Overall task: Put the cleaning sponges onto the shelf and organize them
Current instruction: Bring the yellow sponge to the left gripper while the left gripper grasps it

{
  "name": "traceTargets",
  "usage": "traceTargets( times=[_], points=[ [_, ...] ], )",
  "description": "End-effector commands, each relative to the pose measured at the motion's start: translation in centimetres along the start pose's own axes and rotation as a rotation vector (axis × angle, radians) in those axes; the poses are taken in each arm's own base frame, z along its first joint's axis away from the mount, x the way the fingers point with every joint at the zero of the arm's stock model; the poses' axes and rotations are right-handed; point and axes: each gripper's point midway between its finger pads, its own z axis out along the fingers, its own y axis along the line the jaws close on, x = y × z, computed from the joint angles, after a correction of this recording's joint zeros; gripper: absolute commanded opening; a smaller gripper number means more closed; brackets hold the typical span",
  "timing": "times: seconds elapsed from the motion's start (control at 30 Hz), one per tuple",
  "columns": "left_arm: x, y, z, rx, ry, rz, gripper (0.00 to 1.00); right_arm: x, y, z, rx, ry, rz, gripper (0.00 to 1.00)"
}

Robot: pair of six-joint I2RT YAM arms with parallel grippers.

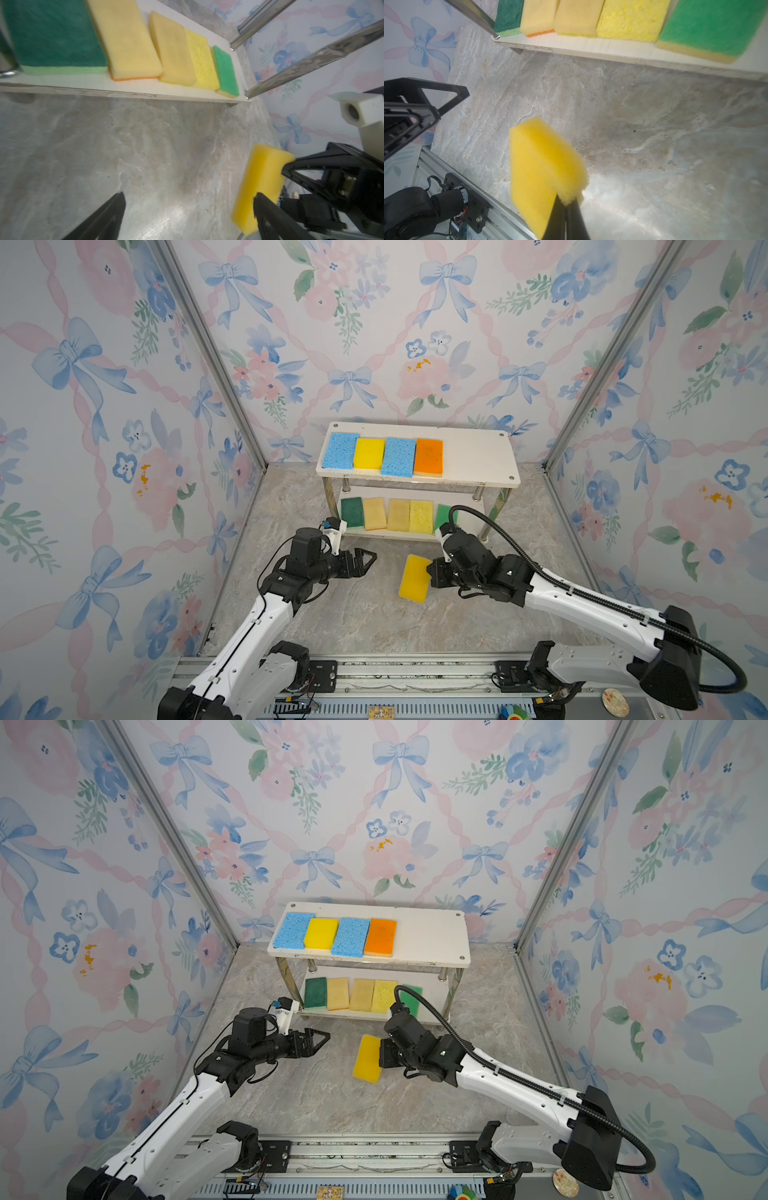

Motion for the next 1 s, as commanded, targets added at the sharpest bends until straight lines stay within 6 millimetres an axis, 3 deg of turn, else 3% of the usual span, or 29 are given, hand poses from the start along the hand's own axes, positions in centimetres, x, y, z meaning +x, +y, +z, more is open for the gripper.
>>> traceTargets(
  times=[0.0,0.2,0.4,0.57,0.77,0.97],
  points=[
    [0.6,-6.8,-0.8,0.349,0.066,-0.003,0.98,1.5,-0.5,-2.9,-0.079,0.115,-0.125,0.04],
    [2.9,-12.7,-0.3,0.565,0.114,-0.02,0.98,-0.8,1.6,-6.2,-0.178,0.124,-0.177,0.04],
    [3.3,-13.1,0.8,0.589,0.122,-0.065,0.98,-1.5,4.0,-7.0,-0.273,0.17,-0.208,0.04],
    [2.6,-14.4,0.5,0.606,0.1,-0.047,0.97,-1.9,5.2,-7.1,-0.31,0.192,-0.228,0.04],
    [3.1,-15.0,0.8,0.62,0.117,-0.053,0.79,-2.6,6.4,-6.8,-0.336,0.192,-0.241,0.04],
    [3.1,-15.0,0.7,0.631,0.102,-0.074,0.55,-2.6,7.7,-6.4,-0.354,0.218,-0.273,0.05]
  ],
)
